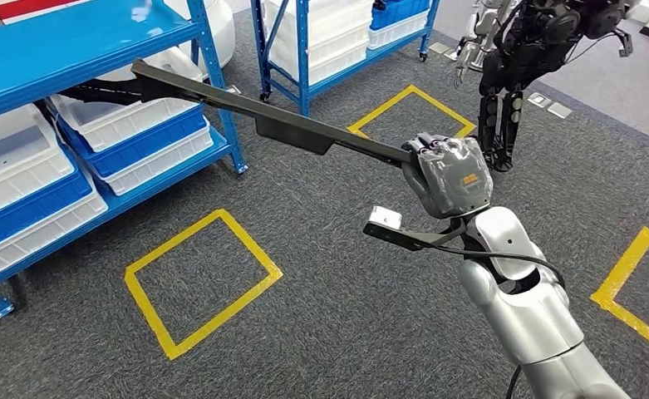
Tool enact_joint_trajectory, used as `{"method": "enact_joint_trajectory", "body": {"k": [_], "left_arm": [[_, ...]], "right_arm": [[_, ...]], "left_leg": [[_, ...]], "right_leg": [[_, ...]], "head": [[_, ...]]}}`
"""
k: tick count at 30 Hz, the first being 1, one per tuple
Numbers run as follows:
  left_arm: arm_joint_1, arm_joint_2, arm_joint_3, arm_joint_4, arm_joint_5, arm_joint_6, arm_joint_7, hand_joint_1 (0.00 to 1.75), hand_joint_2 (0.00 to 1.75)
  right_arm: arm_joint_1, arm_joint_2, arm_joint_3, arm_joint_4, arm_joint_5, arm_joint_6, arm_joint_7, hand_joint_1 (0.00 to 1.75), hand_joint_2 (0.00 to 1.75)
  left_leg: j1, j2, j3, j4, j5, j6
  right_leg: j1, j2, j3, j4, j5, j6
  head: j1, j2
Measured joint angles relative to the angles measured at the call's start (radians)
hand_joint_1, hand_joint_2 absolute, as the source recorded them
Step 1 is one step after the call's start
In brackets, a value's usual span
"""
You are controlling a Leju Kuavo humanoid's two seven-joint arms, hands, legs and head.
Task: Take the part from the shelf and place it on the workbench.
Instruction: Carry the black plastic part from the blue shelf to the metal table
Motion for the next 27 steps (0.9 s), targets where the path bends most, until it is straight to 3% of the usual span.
{"method": "enact_joint_trajectory", "body": {"k": [1,2,4,5,6,8,9,10,12,13,14,17,19,21,23,24,25,27], "left_arm": [[0.000,-0.001,0.000,0.000,0.000,0.000,0.000,0.00,1.75],[-0.001,-0.002,0.000,0.000,0.001,0.000,0.000,0.00,1.75],[-0.002,-0.002,0.000,0.000,0.002,0.000,0.000,0.00,1.75],[-0.002,-0.002,0.000,0.000,0.002,0.000,0.000,0.00,1.75],[-0.001,-0.002,0.000,0.000,0.002,0.000,0.000,0.00,1.75],[0.000,-0.002,0.000,0.000,0.002,0.000,0.000,0.00,1.75],[0.001,-0.002,0.000,0.000,0.002,0.000,0.000,0.00,1.75],[0.000,-0.003,0.000,0.000,0.002,0.000,0.000,0.00,1.75],[0.000,0.001,0.000,0.000,0.002,0.000,0.000,0.00,1.75],[-0.001,0.004,0.000,0.000,0.002,0.000,0.000,0.00,1.75],[-0.001,0.006,0.000,0.000,0.003,0.001,-0.001,0.00,1.75],[-0.002,0.001,0.000,0.000,0.003,0.001,-0.002,0.00,1.75],[-0.001,-0.003,0.000,0.000,0.003,0.001,-0.003,0.00,1.75],[0.000,-0.005,0.000,0.000,0.002,0.000,-0.005,0.00,1.75],[0.003,-0.006,0.000,0.000,0.002,0.000,-0.006,0.00,1.75],[0.004,-0.006,0.000,0.000,0.002,0.000,-0.005,0.00,1.75],[0.005,-0.006,0.000,0.000,0.002,0.000,-0.004,0.00,1.75],[0.005,-0.004,0.000,0.000,0.000,0.000,-0.001,0.00,1.75]], "right_arm": [[-0.001,-0.001,-0.001,0.000,0.000,0.000,0.000,1.75,1.75],[0.000,-0.002,-0.003,0.000,0.000,0.000,0.000,1.75,1.75],[-0.002,-0.004,-0.006,-0.001,0.000,0.000,0.000,1.75,1.75],[-0.003,-0.004,-0.006,-0.001,0.000,0.000,0.000,1.75,1.75],[-0.004,-0.003,-0.006,-0.001,0.000,0.000,0.000,1.75,1.75],[-0.002,-0.003,-0.005,-0.001,0.000,0.000,0.000,1.75,1.75],[-0.001,-0.003,-0.006,-0.001,0.002,0.000,0.000,1.75,1.75],[-0.001,-0.003,-0.006,-0.001,0.004,0.000,0.000,1.75,1.75],[-0.001,-0.002,-0.005,-0.001,0.010,0.000,0.001,1.75,1.75],[0.000,0.000,-0.005,-0.002,0.012,0.000,0.001,1.75,1.75],[0.000,0.002,-0.005,-0.002,0.014,0.000,0.002,1.75,1.75],[0.004,0.001,-0.008,-0.003,0.016,0.000,0.006,1.75,1.75],[0.002,-0.001,-0.010,-0.005,0.018,-0.001,0.006,1.75,1.75],[0.000,-0.002,-0.011,-0.007,0.020,-0.001,0.006,1.75,1.75],[0.000,-0.003,-0.011,-0.007,0.020,-0.001,0.006,1.75,1.75],[0.001,-0.005,-0.011,-0.007,0.020,-0.001,0.006,1.75,1.75],[0.001,-0.007,-0.013,-0.007,0.020,-0.002,0.006,1.75,1.75],[0.001,-0.009,-0.015,-0.006,0.023,-0.005,0.007,1.75,1.75]], "left_leg": [[-0.003,0.013,0.002,-0.006,0.003,0.002],[-0.004,0.027,0.005,-0.016,0.009,0.007],[-0.001,0.056,0.013,-0.035,0.022,0.018],[0.000,0.072,0.015,-0.041,0.025,0.021],[0.000,0.086,0.016,-0.043,0.026,0.022],[0.002,0.117,0.016,-0.044,0.026,0.021],[0.005,0.131,0.017,-0.044,0.025,0.017],[0.010,0.145,0.019,-0.042,0.022,0.010],[0.017,0.169,0.022,-0.037,0.013,-0.016],[0.017,0.179,0.024,-0.034,0.007,-0.029],[0.017,0.187,0.025,-0.033,0.005,-0.039],[0.026,0.203,0.033,-0.040,0.006,-0.054],[0.034,0.163,0.017,0.004,-0.032,-0.051],[0.026,0.107,-0.045,0.133,-0.102,-0.036],[0.009,0.089,-0.117,0.258,-0.139,-0.015],[-0.001,0.085,-0.134,0.274,-0.130,0.000],[-0.012,0.079,-0.132,0.252,-0.102,0.016],[-0.033,0.035,-0.086,0.132,-0.022,0.053]], "right_leg": [[-0.001,0.012,-0.005,-0.003,0.006,0.008],[-0.002,0.004,-0.012,-0.002,0.007,0.015],[0.000,-0.050,-0.038,0.039,-0.013,0.020],[-0.003,-0.086,-0.064,0.091,-0.038,0.020],[-0.005,-0.104,-0.094,0.155,-0.064,0.022],[-0.018,-0.115,-0.139,0.255,-0.095,0.034],[-0.028,-0.119,-0.135,0.254,-0.090,0.046],[-0.039,-0.128,-0.110,0.213,-0.072,0.062],[-0.057,-0.171,-0.033,0.083,-0.034,0.097],[-0.060,-0.187,-0.008,0.037,-0.023,0.101],[-0.059,-0.194,0.002,0.016,-0.021,0.094],[-0.048,-0.161,-0.008,0.017,-0.020,0.052],[-0.040,-0.135,-0.010,0.017,-0.017,0.033],[-0.029,-0.111,-0.010,0.016,-0.015,0.019],[-0.012,-0.082,-0.010,0.016,-0.015,0.006],[-0.003,-0.066,-0.009,0.016,-0.014,0.002],[0.004,-0.051,-0.008,0.016,-0.013,-0.002],[0.014,-0.020,-0.006,0.016,-0.011,-0.007]], "head": [[0.000,0.000],[-0.001,0.000],[0.006,0.000],[0.010,0.000],[0.015,0.000],[0.018,0.000],[0.018,0.000],[0.018,0.000],[0.021,0.000],[0.020,0.000],[0.018,0.000],[0.006,0.000],[0.001,0.000],[-0.004,0.000],[-0.006,0.000],[-0.006,0.000],[-0.005,0.000],[-0.005,0.000]]}}
